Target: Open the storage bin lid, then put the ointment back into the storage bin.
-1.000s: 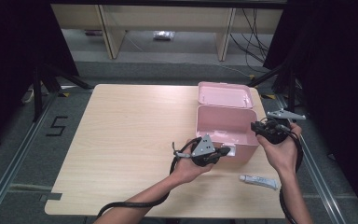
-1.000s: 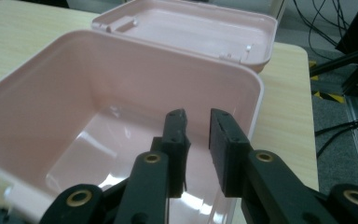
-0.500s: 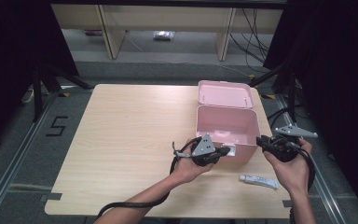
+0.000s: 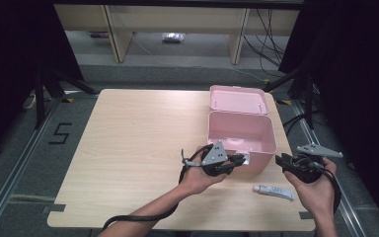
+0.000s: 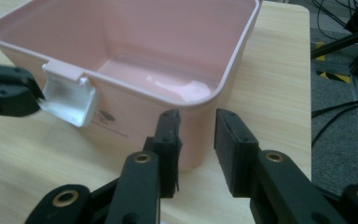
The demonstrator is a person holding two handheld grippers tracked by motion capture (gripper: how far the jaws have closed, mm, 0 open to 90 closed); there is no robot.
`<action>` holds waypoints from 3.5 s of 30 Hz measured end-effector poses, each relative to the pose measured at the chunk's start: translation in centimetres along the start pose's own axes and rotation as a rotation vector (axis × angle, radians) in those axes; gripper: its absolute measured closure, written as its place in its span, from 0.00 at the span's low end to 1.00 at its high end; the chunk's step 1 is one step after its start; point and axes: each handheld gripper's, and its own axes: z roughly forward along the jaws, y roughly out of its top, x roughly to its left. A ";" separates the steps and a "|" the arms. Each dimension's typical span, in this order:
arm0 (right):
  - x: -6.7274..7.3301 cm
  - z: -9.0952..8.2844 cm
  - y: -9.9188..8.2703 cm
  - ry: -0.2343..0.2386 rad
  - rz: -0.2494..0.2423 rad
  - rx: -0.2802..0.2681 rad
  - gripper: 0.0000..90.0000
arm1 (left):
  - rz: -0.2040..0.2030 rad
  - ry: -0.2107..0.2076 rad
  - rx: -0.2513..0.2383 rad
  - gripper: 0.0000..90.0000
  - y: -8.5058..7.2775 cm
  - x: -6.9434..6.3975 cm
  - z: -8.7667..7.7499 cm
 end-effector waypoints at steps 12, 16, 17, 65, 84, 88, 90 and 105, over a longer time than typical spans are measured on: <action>-0.8 0.8 -2.2 0.034 -0.031 0.085 0.75 | -0.033 0.041 0.022 0.72 0.9 1.5 -6.1; -1.2 0.9 -2.6 0.037 -0.036 0.109 0.74 | -0.054 0.092 0.020 0.68 0.5 2.4 -8.5; -1.1 0.9 -2.7 0.043 -0.020 0.119 0.74 | -0.059 0.100 0.020 0.67 0.4 2.5 -8.9; -1.8 5.8 -2.4 0.319 -0.582 0.671 0.68 | -0.083 0.211 0.024 0.55 -1.7 3.0 -13.7; -0.7 8.0 -2.8 0.391 -0.857 0.824 0.70 | -0.079 0.208 0.031 0.55 -1.7 2.9 -13.6; -0.7 8.2 -2.8 0.408 -0.865 0.831 0.73 | -0.078 0.208 0.031 0.55 -1.7 2.8 -13.5; -0.6 8.2 -2.8 0.406 -0.857 0.837 0.74 | -0.079 0.208 0.031 0.55 -1.7 2.8 -13.5; 0.0 8.7 -2.5 0.379 -0.870 0.884 0.76 | -0.072 0.210 0.028 0.56 -1.7 2.8 -13.7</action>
